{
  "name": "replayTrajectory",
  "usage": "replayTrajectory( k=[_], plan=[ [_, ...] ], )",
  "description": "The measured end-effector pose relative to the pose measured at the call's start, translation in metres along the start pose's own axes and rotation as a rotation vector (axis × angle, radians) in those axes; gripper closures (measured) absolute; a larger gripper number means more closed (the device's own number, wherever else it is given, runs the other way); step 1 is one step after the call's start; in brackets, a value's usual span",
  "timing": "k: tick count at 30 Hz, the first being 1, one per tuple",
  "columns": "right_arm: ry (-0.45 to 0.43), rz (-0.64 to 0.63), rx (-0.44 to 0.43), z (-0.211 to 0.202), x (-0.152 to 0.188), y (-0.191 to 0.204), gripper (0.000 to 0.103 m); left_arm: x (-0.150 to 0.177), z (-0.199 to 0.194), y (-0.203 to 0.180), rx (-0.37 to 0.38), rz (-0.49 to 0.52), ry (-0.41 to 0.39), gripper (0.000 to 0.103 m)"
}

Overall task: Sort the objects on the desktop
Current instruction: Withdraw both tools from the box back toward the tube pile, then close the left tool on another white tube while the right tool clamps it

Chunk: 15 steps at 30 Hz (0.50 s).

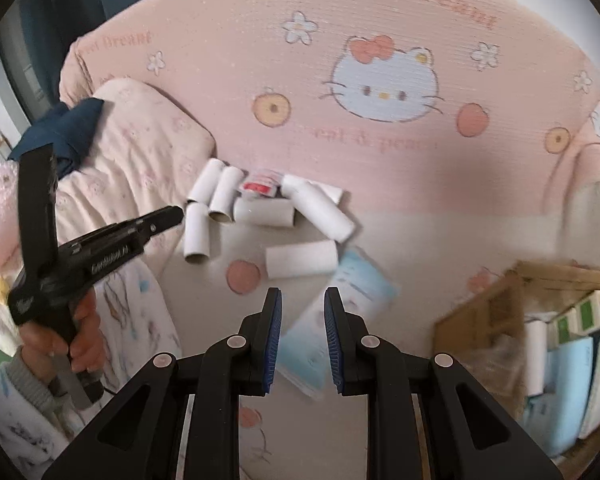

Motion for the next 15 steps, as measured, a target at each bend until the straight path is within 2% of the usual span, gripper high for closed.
replayTrajectory(
  k=[5,8,10,15],
  plan=[
    [-0.009,-0.054,0.056,0.017,-0.007,0.013,0.085,-0.018,0.007,0.039,-0.018,-0.091,0.014,0.096],
    [-0.014,0.017,0.005,0.034,-0.013,0.012,0.085,-0.02,0.019,0.057,-0.007,-0.169,0.07,0.096],
    [0.005,0.07,0.013,0.047,-0.016,0.01,0.085,-0.019,0.029,0.067,-0.003,-0.215,0.098,0.096],
    [-0.003,0.035,-0.059,0.07,-0.03,0.031,0.085,-0.008,0.054,0.097,-0.017,-0.344,0.174,0.096]
  ],
)
Point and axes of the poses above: each gripper's, at about its wrist camera, not at the fingertips, and z roughly the way its jaws point, y to its left, x to its underside, the point moved 5 cm from there along z, roughly the way its jaws point, and after that the axes turned 3 degrees about x, right-handed, at the moved point
